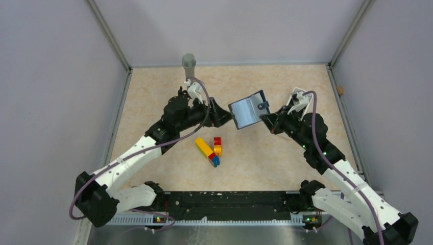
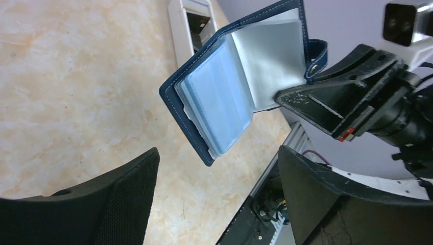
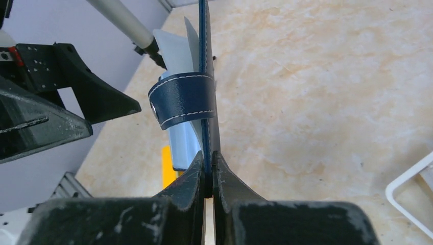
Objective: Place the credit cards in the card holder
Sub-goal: Open the card holder at the center of the board.
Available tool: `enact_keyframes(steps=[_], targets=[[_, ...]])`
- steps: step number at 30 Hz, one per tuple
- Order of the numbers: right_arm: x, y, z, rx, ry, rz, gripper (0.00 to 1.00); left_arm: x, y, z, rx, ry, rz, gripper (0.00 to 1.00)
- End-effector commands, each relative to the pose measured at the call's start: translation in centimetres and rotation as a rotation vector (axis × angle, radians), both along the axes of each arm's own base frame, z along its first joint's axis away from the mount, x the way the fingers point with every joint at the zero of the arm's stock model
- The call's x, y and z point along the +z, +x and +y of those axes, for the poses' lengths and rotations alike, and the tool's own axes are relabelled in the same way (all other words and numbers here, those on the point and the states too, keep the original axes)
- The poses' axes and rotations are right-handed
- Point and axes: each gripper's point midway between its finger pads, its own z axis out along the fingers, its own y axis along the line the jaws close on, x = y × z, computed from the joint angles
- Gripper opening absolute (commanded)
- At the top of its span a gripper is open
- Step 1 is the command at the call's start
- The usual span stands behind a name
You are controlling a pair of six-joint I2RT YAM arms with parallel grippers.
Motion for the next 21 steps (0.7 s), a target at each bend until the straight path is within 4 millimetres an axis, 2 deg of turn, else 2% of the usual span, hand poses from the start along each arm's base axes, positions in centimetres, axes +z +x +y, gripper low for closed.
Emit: enact_keyframes(steps=[1,5,9,17,21], targets=[[6.2,-1.5,1.0,0.072,0.185,-0.097,0.0,4.1,-1.9,1.0,-0.039,-0.137,-0.08,0.85],[8.7,-2.9,1.6,0.129,0.284,-0.139,0.0,5.2,-3.2,1.6,-0.09,-0.197,-0.107,0.76],[10.4,-3.9,2.0,0.185,0.344,-0.163,0.0,5.0,-3.8,1.8,-0.111,-0.21,-0.104,0.67],[11.7,-5.2,2.8,0.264,0.39,-0.184,0.0,6.4,-4.9,1.5,-0.166,-0.272,-0.131,0.66],[11.9,-5.5,3.0,0.283,0.401,-0.184,0.0,6.7,-5.0,1.6,-0.168,-0.286,-0.142,0.56]])
